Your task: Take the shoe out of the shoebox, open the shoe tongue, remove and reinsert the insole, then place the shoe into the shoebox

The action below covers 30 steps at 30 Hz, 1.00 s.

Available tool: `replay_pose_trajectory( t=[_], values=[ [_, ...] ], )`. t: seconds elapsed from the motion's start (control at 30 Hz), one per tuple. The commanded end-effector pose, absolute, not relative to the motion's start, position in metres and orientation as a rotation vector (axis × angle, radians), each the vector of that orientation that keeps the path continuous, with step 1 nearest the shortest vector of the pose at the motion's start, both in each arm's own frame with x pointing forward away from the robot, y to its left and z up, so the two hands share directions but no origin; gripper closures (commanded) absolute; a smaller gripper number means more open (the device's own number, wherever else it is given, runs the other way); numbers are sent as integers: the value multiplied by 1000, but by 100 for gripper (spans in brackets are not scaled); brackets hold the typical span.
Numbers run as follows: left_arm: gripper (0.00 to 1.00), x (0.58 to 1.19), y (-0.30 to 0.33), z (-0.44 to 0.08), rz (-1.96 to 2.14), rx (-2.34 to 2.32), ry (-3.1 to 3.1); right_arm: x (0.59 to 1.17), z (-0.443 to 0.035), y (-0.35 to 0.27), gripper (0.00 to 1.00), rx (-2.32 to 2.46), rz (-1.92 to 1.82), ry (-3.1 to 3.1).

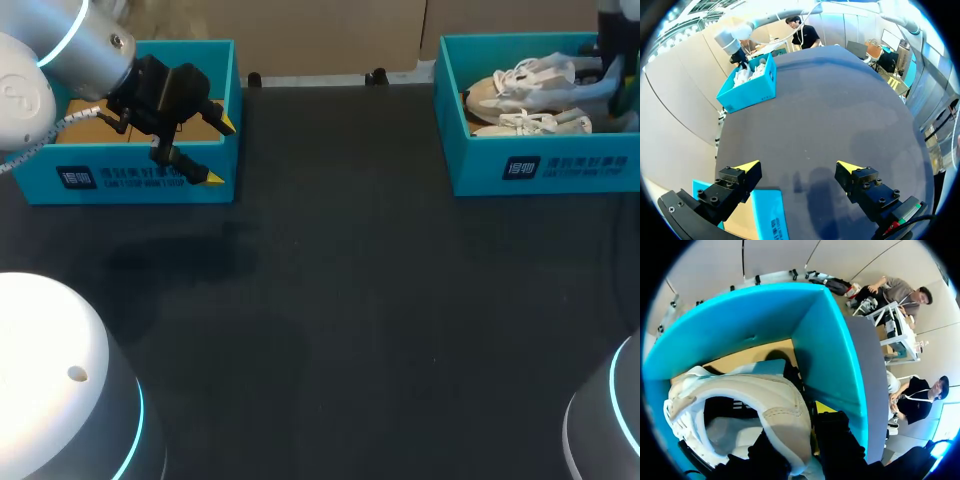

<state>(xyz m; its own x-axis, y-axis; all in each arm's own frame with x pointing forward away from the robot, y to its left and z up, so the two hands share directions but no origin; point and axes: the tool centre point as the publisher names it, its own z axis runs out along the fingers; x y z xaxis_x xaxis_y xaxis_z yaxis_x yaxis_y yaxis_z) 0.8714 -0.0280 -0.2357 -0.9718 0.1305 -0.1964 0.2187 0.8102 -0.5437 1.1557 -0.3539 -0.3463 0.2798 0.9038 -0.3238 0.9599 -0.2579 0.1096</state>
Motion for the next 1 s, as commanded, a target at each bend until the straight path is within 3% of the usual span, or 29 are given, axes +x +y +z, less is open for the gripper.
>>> replay_pose_trajectory(
  t=[0.03,0.63,0.73,0.77,1.0],
  values=[
    [0,871,-28,-236,-879,276,2846,1162,-352,-355,100,2282,-273,1723],
    [0,871,-28,-236,-879,276,2846,1163,-371,-349,100,2287,-292,1765],
    [0,871,-28,-236,-879,276,2846,1162,-369,-351,51,2292,-292,1760],
    [0,871,-28,-236,-879,276,2846,1162,-368,-351,42,2293,-291,1758],
    [0,871,-28,-236,-879,276,2846,1162,-362,-352,38,2291,-287,1755]
  ],
)
